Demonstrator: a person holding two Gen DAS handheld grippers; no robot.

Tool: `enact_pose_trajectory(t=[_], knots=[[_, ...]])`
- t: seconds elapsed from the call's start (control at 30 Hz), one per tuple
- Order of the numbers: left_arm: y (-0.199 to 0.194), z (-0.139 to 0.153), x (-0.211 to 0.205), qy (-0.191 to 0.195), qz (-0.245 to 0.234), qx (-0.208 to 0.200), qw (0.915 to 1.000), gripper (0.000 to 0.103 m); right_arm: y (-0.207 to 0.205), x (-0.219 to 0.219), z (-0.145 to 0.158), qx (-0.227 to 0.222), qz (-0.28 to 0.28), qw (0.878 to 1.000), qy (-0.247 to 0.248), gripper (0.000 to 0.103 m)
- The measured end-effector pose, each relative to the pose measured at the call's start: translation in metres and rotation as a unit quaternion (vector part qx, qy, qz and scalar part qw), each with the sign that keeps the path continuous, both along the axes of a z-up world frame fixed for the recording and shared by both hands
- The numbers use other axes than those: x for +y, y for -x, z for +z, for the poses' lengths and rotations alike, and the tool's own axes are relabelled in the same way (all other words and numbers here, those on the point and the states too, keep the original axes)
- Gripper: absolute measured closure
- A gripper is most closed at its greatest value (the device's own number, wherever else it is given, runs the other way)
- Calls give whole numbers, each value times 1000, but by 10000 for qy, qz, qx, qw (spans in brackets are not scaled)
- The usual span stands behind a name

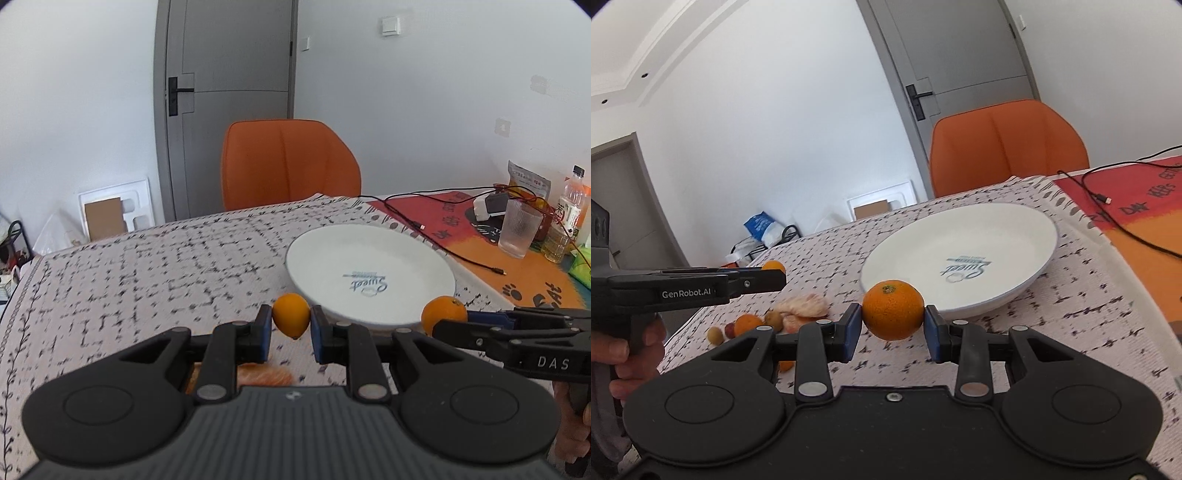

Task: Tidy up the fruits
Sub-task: 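Carry both fruits over the white bowl and open both grippers, then withdraw both open grippers from the bowl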

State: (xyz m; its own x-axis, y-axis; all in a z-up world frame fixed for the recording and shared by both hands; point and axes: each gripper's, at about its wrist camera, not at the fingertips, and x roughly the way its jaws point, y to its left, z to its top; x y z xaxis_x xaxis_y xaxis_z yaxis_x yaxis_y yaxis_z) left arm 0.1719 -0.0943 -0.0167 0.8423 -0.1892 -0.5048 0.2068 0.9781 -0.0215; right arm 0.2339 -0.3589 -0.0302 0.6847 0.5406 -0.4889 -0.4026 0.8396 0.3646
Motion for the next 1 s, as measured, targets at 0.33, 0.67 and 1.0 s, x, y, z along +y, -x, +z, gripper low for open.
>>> enact_pose_trajectory(t=[0.33, 0.67, 1.0], knots=[[-25, -2, -26, -96, -279, 67, 9995, 82, -16, -9, -1, -69, -184, 9998, 12, 69], [-47, -10, -53, -190, -553, 195, 9981, 82, -25, -9, -5, -119, -323, 9994, 97, 68], [-50, -8, -72, -302, -565, 162, 9978, 78, -17, -24, 5, -255, -619, 9977, 60, 52]])
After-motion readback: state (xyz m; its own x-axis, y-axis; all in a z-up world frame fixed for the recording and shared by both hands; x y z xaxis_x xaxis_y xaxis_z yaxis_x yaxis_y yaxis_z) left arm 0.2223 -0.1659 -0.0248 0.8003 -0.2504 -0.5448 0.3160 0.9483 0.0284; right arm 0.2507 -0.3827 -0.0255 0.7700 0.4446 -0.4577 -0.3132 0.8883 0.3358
